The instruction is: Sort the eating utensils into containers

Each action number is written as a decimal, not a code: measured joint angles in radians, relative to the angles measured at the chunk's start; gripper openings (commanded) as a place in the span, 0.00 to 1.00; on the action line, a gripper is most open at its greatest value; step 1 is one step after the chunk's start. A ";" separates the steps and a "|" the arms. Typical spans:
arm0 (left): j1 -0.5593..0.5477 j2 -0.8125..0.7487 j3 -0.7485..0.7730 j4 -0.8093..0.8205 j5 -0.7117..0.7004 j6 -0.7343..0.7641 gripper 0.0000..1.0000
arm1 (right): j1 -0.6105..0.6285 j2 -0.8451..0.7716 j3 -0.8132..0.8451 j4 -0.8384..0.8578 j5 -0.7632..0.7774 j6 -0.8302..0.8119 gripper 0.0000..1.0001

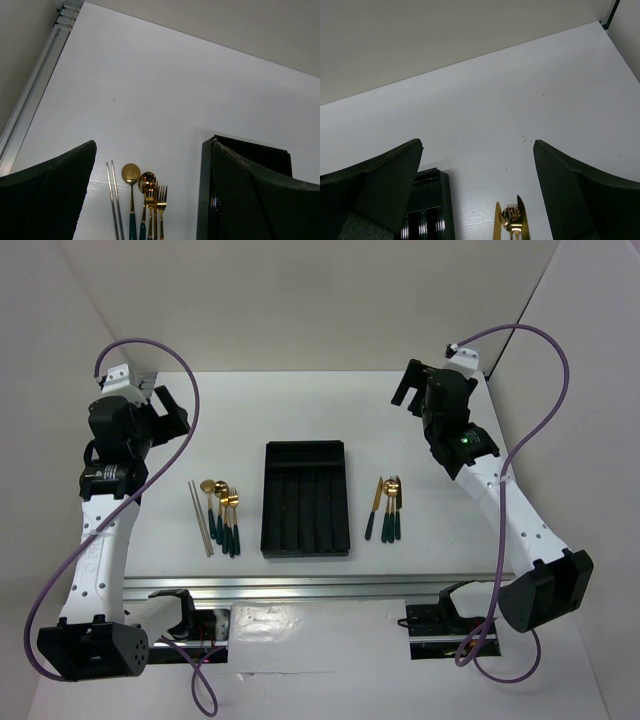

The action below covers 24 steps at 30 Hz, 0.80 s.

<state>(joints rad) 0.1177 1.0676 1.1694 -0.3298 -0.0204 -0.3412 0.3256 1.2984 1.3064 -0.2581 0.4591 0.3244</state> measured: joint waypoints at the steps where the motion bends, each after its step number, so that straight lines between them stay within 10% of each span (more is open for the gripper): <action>1: 0.000 0.000 0.000 0.000 0.000 0.000 1.00 | 0.000 -0.001 0.000 0.000 -0.005 0.000 1.00; 24: -0.025 0.003 -0.023 -0.173 0.034 -0.089 1.00 | 0.000 -0.019 -0.085 -0.011 -0.245 0.015 0.96</action>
<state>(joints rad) 0.0929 1.0706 1.1465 -0.5026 0.0135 -0.4297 0.3256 1.2797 1.2217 -0.2687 0.2142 0.3397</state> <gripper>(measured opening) 0.995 0.962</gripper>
